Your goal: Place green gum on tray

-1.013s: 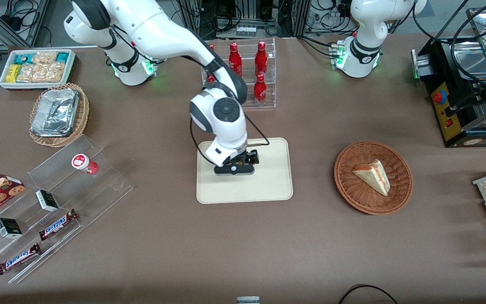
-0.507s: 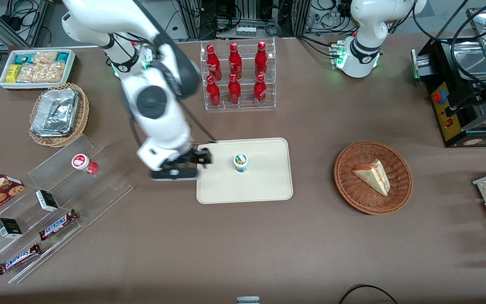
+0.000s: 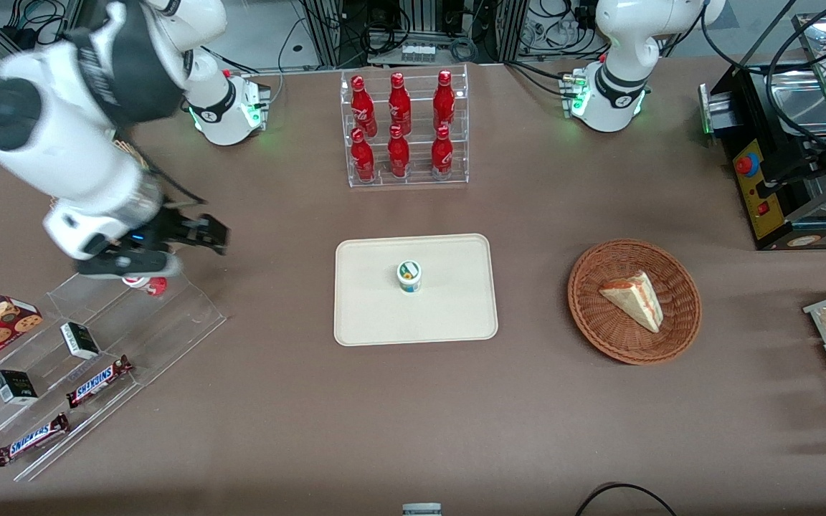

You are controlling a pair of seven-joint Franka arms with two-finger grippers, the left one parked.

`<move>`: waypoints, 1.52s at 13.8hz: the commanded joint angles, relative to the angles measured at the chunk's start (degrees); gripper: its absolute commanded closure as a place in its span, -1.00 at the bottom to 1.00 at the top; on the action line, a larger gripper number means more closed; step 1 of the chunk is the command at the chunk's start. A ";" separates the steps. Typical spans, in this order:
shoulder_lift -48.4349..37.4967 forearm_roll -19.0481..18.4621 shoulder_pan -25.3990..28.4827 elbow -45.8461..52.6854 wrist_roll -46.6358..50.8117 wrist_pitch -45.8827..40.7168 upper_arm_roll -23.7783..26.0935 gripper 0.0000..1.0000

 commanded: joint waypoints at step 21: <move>-4.23 -0.30 -18.39 0.13 -14.22 -5.84 -1.00 -1.00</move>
